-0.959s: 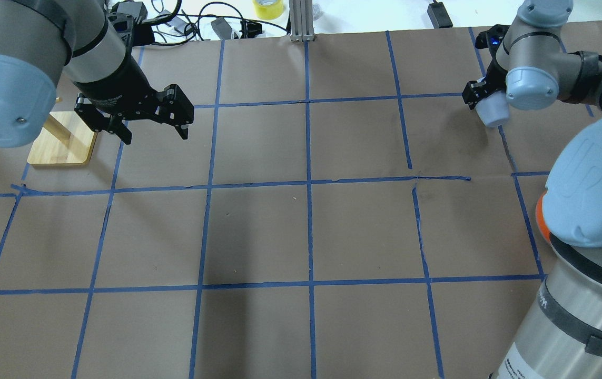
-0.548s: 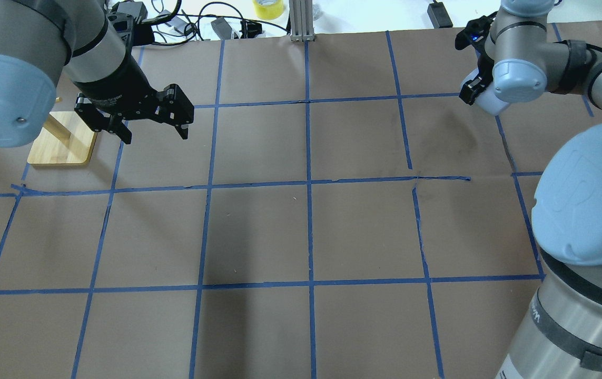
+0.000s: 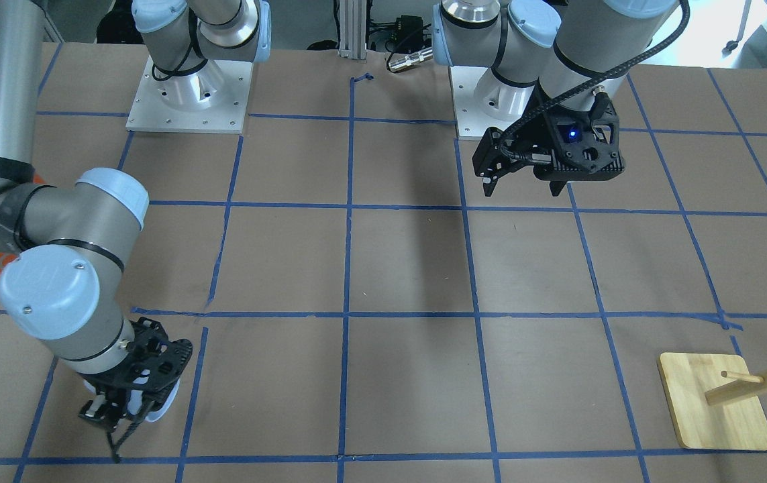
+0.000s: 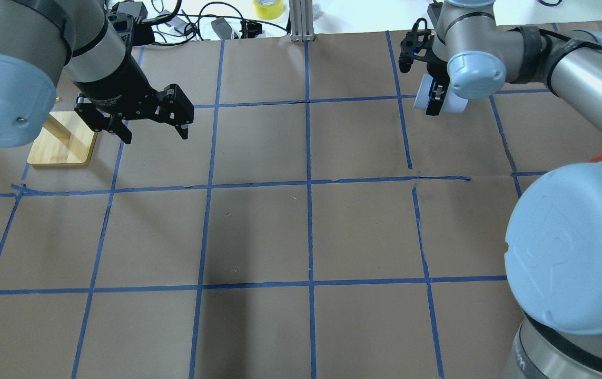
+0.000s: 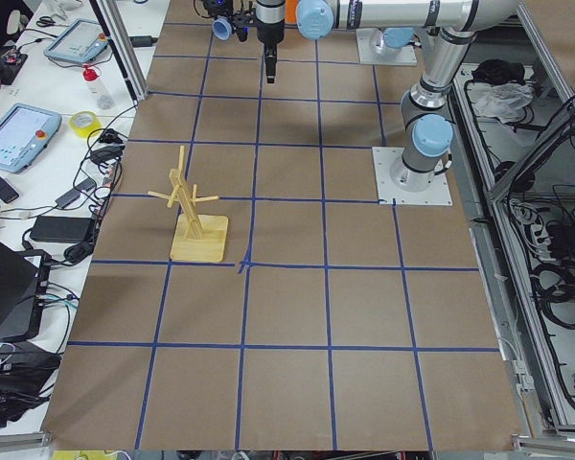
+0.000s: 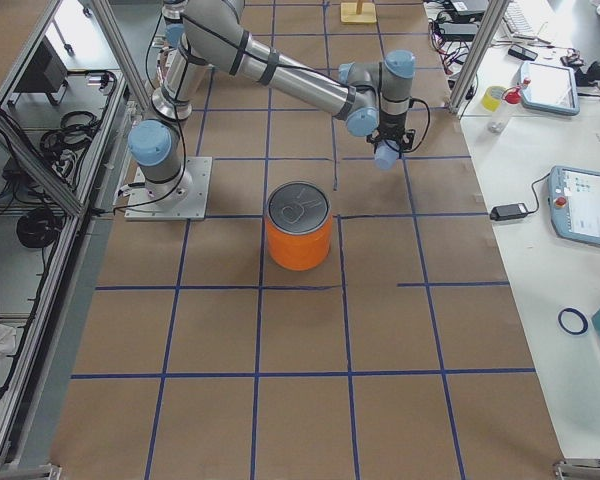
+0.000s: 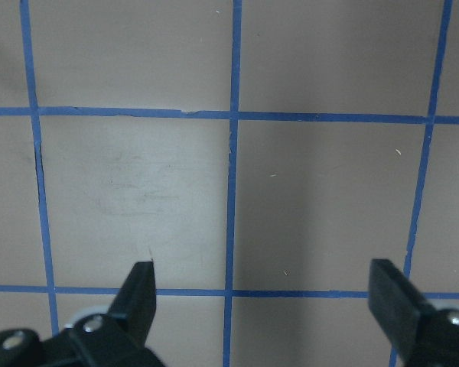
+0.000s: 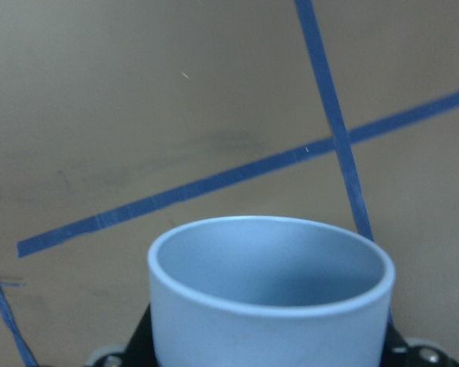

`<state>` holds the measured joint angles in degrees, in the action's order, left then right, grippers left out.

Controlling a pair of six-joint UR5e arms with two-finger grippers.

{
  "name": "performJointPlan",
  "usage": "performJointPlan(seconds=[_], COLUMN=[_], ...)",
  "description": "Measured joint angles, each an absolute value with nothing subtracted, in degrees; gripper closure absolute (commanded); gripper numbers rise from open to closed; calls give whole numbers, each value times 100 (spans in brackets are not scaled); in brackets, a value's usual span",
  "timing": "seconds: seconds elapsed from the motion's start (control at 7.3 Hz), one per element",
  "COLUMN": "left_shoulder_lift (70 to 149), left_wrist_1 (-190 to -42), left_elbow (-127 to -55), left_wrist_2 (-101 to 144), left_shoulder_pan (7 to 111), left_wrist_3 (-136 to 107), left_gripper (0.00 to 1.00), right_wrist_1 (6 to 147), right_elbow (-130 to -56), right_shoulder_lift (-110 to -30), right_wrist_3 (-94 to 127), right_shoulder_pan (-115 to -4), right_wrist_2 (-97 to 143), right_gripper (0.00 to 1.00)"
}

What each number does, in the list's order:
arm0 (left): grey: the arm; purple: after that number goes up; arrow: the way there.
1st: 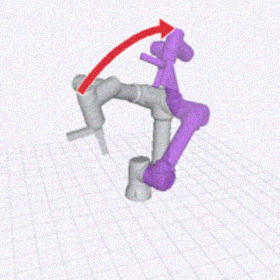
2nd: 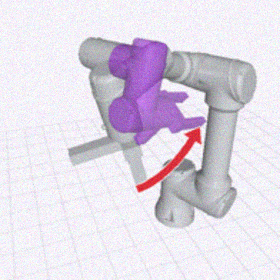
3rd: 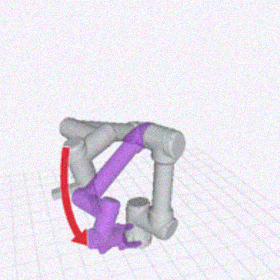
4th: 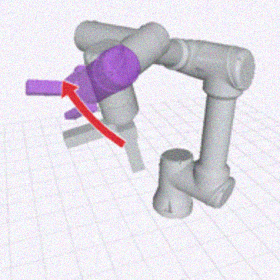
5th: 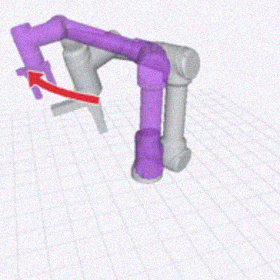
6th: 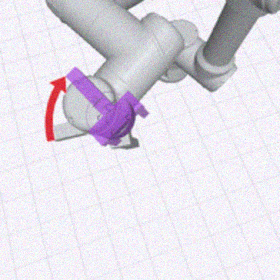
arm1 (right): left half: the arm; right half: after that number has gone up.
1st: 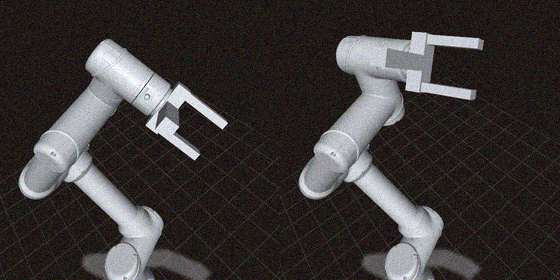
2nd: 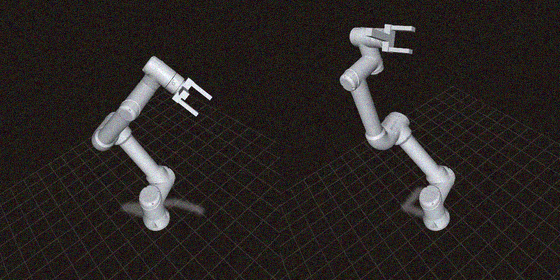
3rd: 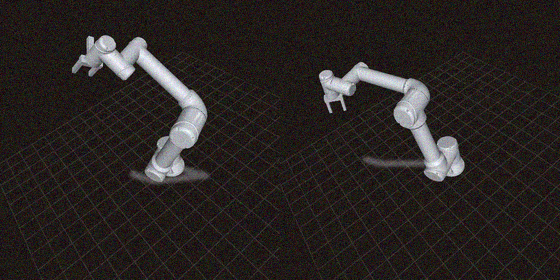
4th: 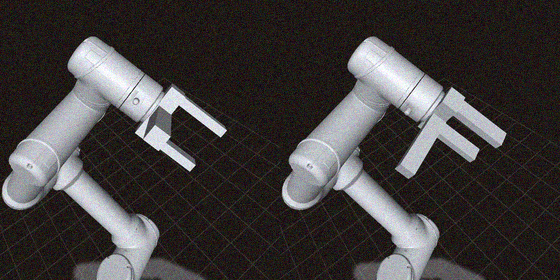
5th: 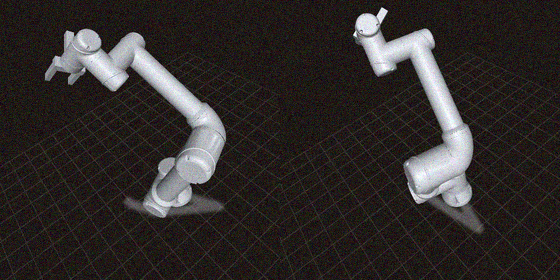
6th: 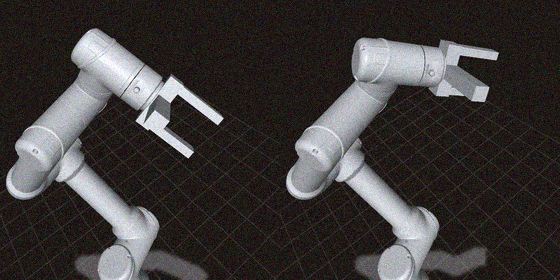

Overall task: Flip cup
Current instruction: 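Carry the cup with the right gripper toward the table center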

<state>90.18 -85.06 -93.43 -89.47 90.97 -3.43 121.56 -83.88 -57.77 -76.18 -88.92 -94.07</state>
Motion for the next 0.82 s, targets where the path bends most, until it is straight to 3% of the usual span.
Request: performJointPlan(seconds=[0.82], left_shoulder_lift=[9017], left_wrist_1=[-8499], left_elbow=[-9330], left_wrist_2=[-8947], left_shoulder_pan=[9097], left_wrist_3=[-348], left_gripper=[0], right_wrist_1=[12286], right_elbow=[-7847], right_shoulder_lift=[-5132], right_wrist_3=[-7354], right_shoulder_pan=[-10753], right_wrist_2=[-8862], right_gripper=[100])
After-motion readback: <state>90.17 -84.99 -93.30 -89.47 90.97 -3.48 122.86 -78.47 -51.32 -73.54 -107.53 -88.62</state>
